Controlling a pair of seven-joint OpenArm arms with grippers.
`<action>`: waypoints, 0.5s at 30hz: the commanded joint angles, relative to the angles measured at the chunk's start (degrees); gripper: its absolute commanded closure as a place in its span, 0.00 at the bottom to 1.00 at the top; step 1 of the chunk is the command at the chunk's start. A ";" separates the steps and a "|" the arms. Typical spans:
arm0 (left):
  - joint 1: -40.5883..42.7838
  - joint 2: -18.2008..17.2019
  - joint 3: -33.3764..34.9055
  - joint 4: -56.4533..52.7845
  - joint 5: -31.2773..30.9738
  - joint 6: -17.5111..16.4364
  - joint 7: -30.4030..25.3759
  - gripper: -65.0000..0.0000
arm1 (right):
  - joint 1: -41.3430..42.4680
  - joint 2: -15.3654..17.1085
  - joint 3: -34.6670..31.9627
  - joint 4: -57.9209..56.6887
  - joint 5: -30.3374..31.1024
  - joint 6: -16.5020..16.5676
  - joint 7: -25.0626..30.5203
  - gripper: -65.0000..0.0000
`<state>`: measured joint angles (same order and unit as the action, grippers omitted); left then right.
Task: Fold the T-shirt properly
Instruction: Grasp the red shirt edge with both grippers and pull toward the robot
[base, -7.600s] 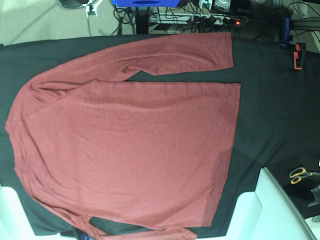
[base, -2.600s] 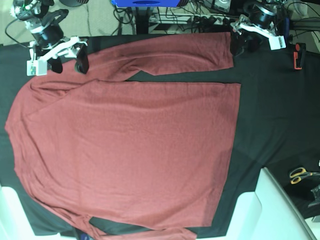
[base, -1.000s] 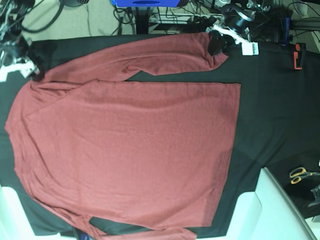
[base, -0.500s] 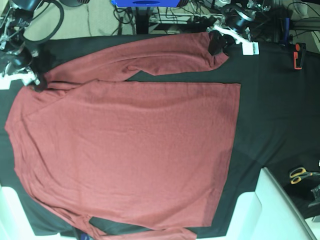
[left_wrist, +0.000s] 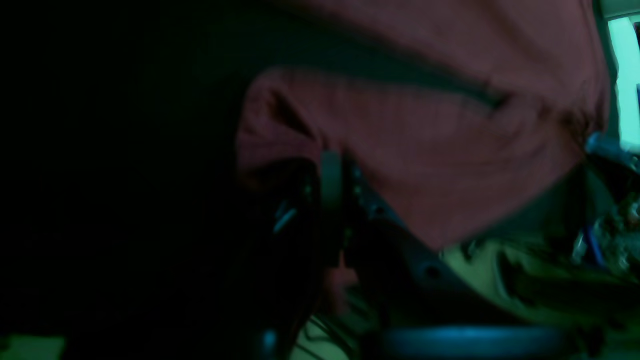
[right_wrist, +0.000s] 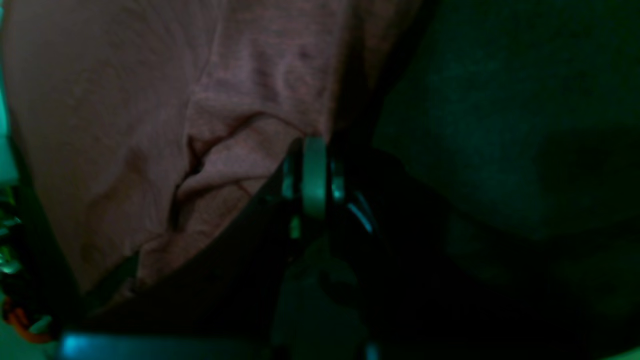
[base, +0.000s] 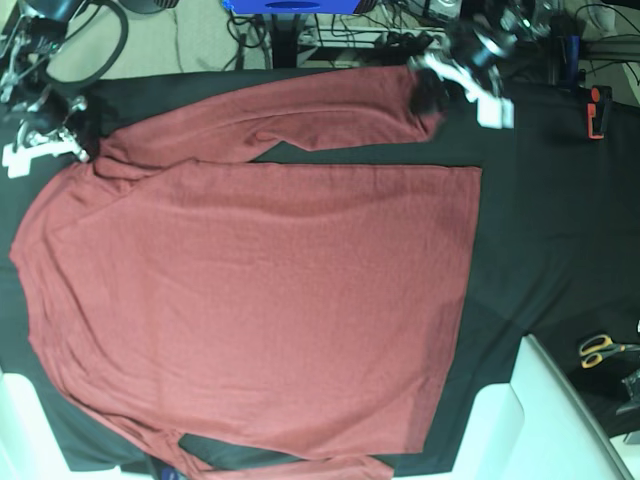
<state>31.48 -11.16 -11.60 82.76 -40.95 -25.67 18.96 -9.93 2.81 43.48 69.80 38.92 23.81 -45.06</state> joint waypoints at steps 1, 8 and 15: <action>0.30 -0.23 -1.28 2.56 -0.59 0.04 0.86 1.00 | 0.22 0.84 0.16 2.07 1.04 0.14 0.00 1.00; -3.57 -0.14 -4.62 7.57 -0.59 0.66 11.59 1.00 | 2.68 1.10 0.08 4.71 0.95 -8.65 -4.48 1.00; -7.44 0.56 -6.82 7.57 -0.59 0.66 17.30 1.00 | 6.11 2.60 -0.01 4.62 0.86 -15.51 -6.33 1.00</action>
<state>24.32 -10.15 -18.02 89.41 -40.56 -24.40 37.43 -4.45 4.32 43.29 73.49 39.05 8.19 -51.99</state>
